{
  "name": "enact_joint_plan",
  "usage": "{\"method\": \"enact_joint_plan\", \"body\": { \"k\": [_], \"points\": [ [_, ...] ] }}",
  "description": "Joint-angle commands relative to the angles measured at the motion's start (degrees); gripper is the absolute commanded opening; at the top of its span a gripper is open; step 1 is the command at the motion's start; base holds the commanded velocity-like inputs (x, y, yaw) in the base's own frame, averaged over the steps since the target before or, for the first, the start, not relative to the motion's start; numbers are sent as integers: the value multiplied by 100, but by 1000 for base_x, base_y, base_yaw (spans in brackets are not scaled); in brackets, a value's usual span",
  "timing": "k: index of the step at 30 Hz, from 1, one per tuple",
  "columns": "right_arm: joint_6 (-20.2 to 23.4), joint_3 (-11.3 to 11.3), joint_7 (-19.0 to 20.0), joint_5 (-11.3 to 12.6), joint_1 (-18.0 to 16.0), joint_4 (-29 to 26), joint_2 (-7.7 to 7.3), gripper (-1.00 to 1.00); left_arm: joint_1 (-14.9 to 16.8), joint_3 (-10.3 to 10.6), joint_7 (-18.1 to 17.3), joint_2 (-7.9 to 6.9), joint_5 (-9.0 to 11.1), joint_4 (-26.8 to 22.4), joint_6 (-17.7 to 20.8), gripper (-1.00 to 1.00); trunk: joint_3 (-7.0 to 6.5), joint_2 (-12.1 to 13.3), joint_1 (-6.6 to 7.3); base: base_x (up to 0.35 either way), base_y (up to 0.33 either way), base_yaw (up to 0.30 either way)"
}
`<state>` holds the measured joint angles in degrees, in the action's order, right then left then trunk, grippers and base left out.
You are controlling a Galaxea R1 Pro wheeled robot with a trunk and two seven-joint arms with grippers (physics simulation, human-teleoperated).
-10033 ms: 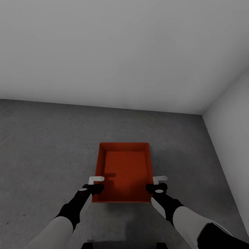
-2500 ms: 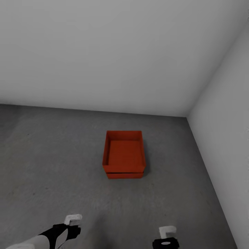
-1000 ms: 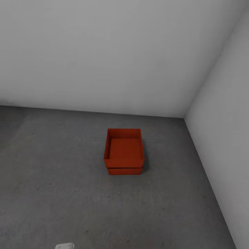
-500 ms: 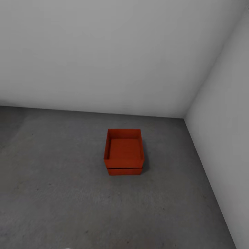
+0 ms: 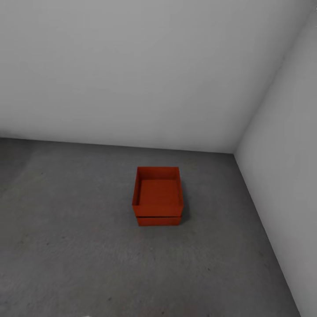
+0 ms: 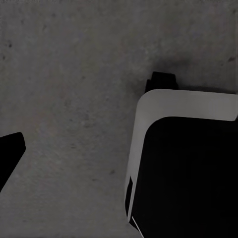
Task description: Move the two storage containers from the living room to the garage. In the garage, place one container on the floor and stack the other container on top of it (either order is fine).
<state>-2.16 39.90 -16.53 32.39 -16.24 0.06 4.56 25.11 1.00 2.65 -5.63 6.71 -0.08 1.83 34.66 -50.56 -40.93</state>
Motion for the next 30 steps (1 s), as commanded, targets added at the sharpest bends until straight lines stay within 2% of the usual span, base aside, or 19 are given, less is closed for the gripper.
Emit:
{"method": "enact_joint_plan", "body": {
  "k": [1,30],
  "points": [
    [-21,42,-14,60,-2,3,2,100,3,15,8,2,58,-1,19,100,-5,-3,0,0,0,0],
    [-22,44,-8,13,-2,3,8,100,3,14,1,17,58,-1,19,100,-263,-3,0,0,0,0]
  ]
}}
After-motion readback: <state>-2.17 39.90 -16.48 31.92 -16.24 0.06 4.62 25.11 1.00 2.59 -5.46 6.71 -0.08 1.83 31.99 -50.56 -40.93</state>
